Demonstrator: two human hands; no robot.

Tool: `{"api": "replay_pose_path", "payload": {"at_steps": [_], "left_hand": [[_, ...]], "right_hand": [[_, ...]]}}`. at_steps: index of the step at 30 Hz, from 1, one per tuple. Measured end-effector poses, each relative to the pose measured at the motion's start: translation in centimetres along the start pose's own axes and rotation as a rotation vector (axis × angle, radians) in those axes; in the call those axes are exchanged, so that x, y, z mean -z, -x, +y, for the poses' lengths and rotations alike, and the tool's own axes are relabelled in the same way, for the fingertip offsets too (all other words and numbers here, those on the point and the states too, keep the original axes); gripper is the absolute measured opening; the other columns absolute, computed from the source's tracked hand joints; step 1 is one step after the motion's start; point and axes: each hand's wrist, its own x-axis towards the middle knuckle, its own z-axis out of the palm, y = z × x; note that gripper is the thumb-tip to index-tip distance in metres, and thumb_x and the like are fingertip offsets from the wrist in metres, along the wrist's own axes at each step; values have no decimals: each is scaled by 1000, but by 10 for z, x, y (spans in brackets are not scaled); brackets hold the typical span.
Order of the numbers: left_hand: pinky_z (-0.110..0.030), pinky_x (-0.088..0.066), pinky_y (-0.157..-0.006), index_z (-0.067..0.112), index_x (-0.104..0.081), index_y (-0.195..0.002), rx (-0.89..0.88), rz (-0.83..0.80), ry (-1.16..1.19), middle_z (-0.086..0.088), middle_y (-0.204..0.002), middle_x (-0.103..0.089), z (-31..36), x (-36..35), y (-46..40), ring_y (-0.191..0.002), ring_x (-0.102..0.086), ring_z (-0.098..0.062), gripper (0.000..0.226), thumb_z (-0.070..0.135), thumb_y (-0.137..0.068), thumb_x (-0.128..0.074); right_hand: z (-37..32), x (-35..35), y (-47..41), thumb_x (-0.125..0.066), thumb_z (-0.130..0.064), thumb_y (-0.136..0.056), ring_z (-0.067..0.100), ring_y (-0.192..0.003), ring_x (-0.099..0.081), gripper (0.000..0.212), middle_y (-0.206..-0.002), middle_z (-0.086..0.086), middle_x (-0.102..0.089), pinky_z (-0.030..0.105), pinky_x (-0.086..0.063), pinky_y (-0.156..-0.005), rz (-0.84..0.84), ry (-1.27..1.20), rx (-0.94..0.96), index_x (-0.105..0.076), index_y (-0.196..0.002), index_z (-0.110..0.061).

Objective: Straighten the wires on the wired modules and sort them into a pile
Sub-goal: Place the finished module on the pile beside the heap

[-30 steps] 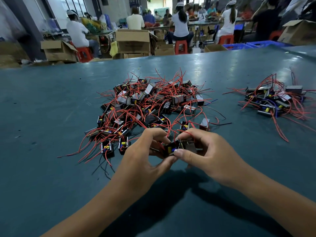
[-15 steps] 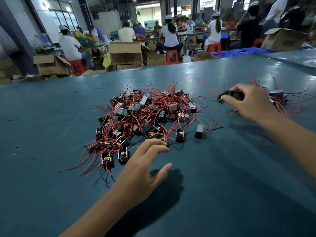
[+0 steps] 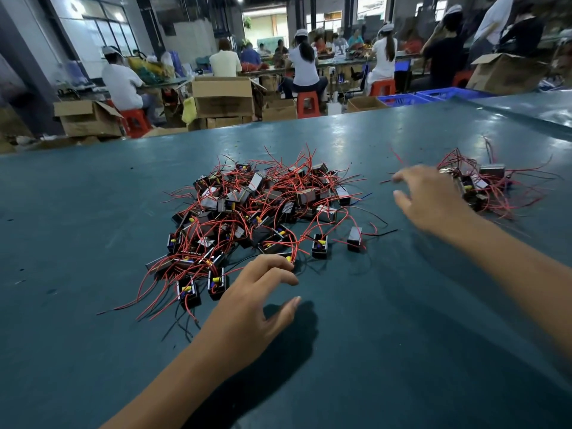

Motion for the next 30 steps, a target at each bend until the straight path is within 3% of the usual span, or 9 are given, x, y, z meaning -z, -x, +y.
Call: {"api": "replay_pose_path", "payload": {"at_steps": [2, 5, 9, 12, 15, 18, 24, 26, 30], "left_hand": [[-24, -48, -94, 23, -66, -111, 4, -3, -7, 18, -126, -51, 0, 1, 0, -117, -52, 0, 30, 46, -93, -57], [-28, -49, -93, 23, -67, -109, 15, -8, -4, 17, -125, -52, -1, 3, 1, -117, -53, -4, 30, 46, -93, -56], [-28, -50, -91, 23, -68, -108, 21, -12, -5, 15, -123, -53, 0, 4, 2, -116, -54, -6, 32, 48, -93, -54], [-28, -50, -91, 21, -68, -107, 19, -22, -9, 15, -120, -56, 2, 5, 1, -114, -55, -5, 31, 46, -94, -55], [-27, -51, -88, 20, -67, -109, 9, -26, -6, 16, -116, -58, 4, 6, 1, -110, -56, -5, 27, 41, -94, -57], [-24, -51, -83, 29, -63, -114, 84, 0, 95, 23, -112, -59, 7, 8, 2, -104, -60, -5, 29, 48, -93, -57], [-42, -54, -95, 27, -57, -128, 323, -176, 633, 6, -123, -66, 15, 8, 0, -114, -63, -17, 56, 45, -79, -77], [-38, -55, -92, 27, -63, -122, 346, -212, 613, 7, -113, -71, 17, 6, 0, -106, -67, -11, 48, 44, -80, -78], [-19, -44, -66, 26, -74, -102, 339, -165, 592, 9, -76, -66, 21, 3, -1, -70, -57, -6, 16, 33, -87, -72]], "right_hand": [[-17, -2, 11, -61, -11, -92, 27, -126, -51, 38, -134, 7, -59, 38, -36, -109, -249, -124, 194, -59, -129, -15], [-31, -9, 21, -63, -14, -90, 17, -134, -40, 56, -141, -5, -50, 30, -28, -113, -574, -23, 424, -47, -143, -25], [-37, -15, 26, -61, -30, -94, 18, -118, -52, 29, -122, -4, -61, 29, -33, -100, -379, 111, 453, -61, -123, -28], [-41, -7, 39, -70, -22, -90, 17, -101, -61, 16, -98, -10, -65, 29, -40, -90, -298, -207, 352, -66, -105, -26], [-53, 8, 59, -74, -20, -87, 4, -86, -67, 25, -91, -16, -70, 26, -51, -84, -329, -531, 248, -62, -104, -34], [-72, 17, 81, -78, -25, -84, 8, -75, -68, 44, -89, -13, -70, 24, -53, -75, -355, -703, 227, -54, -118, -40], [-101, 13, 113, -76, -46, -77, 9, -67, -63, 61, -83, -6, -69, 26, -52, -68, -568, -886, 257, -41, -128, -52], [-105, 8, 117, -74, -49, -75, 10, -65, -62, 63, -80, -3, -68, 31, -51, -65, -630, -948, 221, -40, -127, -55], [-108, 2, 119, -75, -35, -77, 22, -70, -65, 73, -87, 4, -68, 42, -54, -71, -761, -994, 189, -35, -134, -56]]}}
